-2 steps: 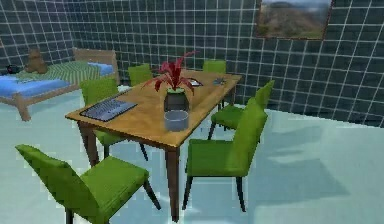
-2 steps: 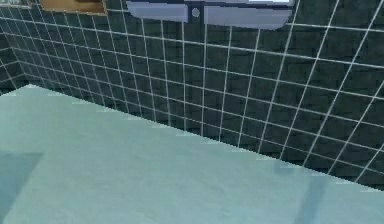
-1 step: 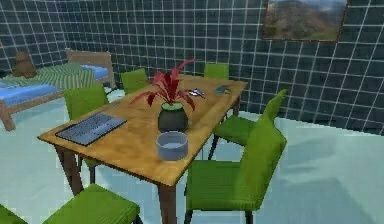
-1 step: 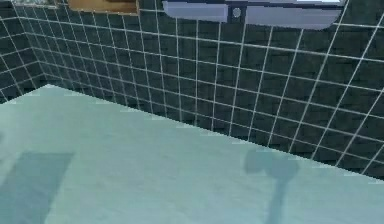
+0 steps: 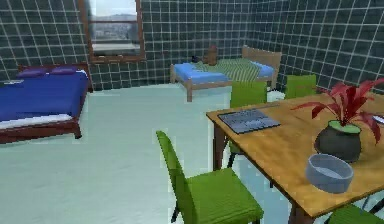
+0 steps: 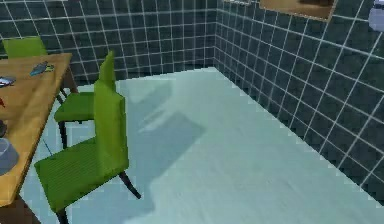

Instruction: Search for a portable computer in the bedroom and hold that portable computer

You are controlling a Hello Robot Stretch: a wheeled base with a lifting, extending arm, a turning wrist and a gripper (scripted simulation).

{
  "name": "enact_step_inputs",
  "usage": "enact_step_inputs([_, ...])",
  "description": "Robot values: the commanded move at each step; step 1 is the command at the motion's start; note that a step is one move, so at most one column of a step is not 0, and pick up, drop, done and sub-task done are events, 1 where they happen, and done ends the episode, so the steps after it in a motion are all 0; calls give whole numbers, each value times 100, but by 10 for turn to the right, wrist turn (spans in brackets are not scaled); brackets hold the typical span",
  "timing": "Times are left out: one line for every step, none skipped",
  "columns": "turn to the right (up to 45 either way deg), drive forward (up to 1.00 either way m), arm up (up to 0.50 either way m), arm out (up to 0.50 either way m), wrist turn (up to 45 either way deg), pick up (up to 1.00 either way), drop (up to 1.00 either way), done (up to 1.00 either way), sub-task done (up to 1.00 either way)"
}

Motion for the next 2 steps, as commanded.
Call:
enact_step_inputs([-450, 0, 0, 0, 0, 0, 0, 0, 0])
enact_step_inputs([-270, 0, 0, 0, 0, 0, 0, 0, 0])
